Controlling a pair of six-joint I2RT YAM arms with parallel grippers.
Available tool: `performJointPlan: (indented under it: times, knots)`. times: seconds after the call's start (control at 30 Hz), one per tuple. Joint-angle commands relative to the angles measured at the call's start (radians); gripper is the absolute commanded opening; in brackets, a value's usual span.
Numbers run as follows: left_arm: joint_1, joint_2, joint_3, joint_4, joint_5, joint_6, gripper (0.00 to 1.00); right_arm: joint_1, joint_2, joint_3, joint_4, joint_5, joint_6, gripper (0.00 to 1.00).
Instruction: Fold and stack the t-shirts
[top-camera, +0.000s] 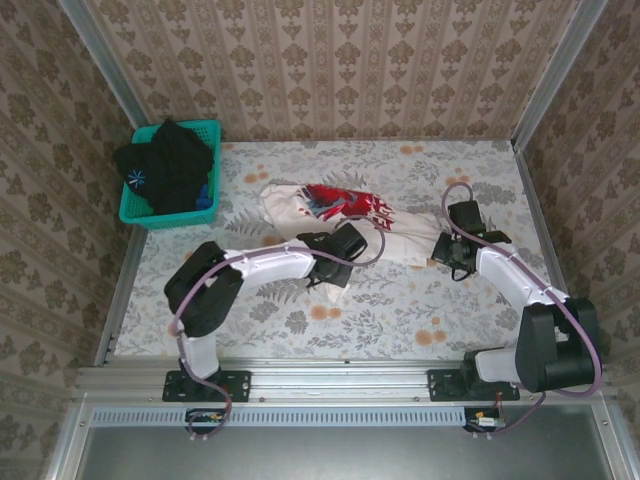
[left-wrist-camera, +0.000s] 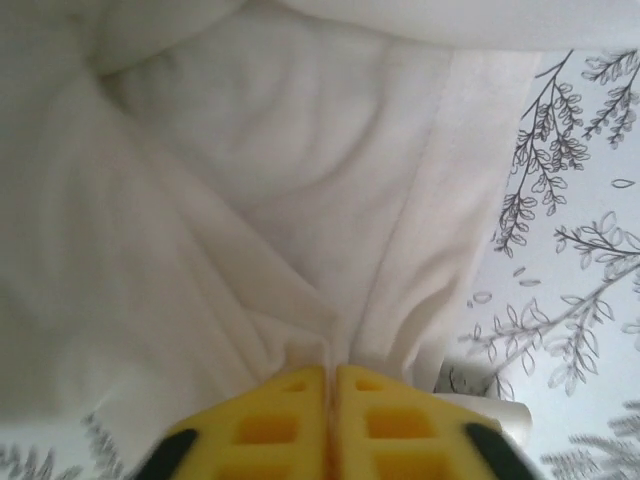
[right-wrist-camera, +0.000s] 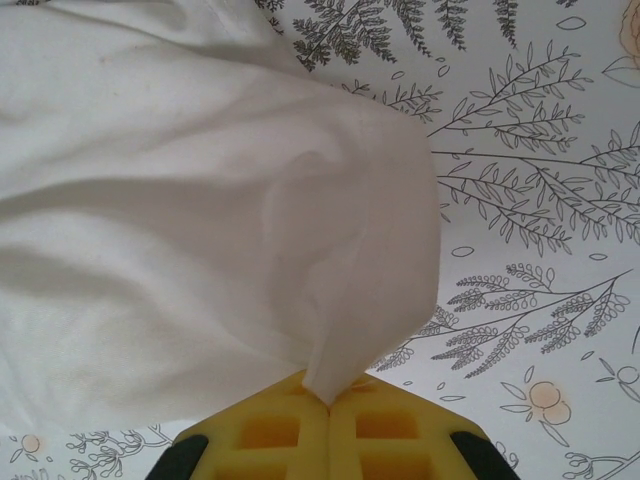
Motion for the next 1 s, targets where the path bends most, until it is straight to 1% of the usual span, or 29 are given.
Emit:
performJointPlan:
  times: [0.0,0.07,0.23,0.33,0.43,0.5,0.57,0.63,0.73,0.8,0.87,0.93,0.97]
  knots:
    - [0.017,-0.087,-0.047,-0.027,-0.054,-0.038,0.0,-0.011,-0.024,-0.009,0.008,-0.014,-0.019,0.05]
    - [0.021,-0.153,-0.097,-0.022,-0.072,-0.044,0.0,-0.015,-0.028,-0.006,0.003,-0.012,-0.024,0.05]
    - [0.063,-0.307,-0.24,0.014,-0.053,-0.096,0.0,-0.023,-0.043,-0.004,-0.01,-0.007,-0.028,0.05]
    - [0.093,-0.425,-0.339,0.001,-0.087,-0.136,0.0,-0.026,-0.063,-0.008,-0.023,-0.004,-0.028,0.04]
    - [0.157,-0.578,-0.421,-0.021,-0.1,-0.153,0.0,-0.027,-0.104,-0.005,-0.057,-0.012,-0.031,0.02]
    - [0.206,-0.677,-0.441,-0.052,-0.111,-0.131,0.0,-0.027,-0.151,0.005,-0.089,-0.038,-0.031,0.0]
    - [0.262,-0.779,-0.42,-0.085,-0.114,-0.068,0.0,-0.024,-0.221,0.03,-0.12,-0.069,-0.03,0.0]
    - [0.304,-0.847,-0.368,-0.103,-0.115,0.015,0.0,-0.016,-0.287,0.068,-0.145,-0.1,-0.03,0.0]
    - [0.347,-0.894,-0.232,-0.111,-0.105,0.17,0.0,0.007,-0.349,0.171,-0.191,-0.132,-0.041,0.0]
    - [0.355,-0.9,-0.159,-0.091,-0.08,0.279,0.0,0.026,-0.361,0.257,-0.224,-0.138,-0.06,0.0]
    - [0.36,-0.899,-0.134,-0.042,0.011,0.393,0.0,0.034,-0.362,0.33,-0.245,-0.12,-0.078,0.0]
    - [0.364,-0.896,-0.182,0.036,0.112,0.465,0.0,0.034,-0.357,0.352,-0.243,-0.099,-0.085,0.0]
    - [0.366,-0.885,-0.225,0.077,0.165,0.478,0.0,0.034,-0.35,0.343,-0.236,-0.09,-0.083,0.0]
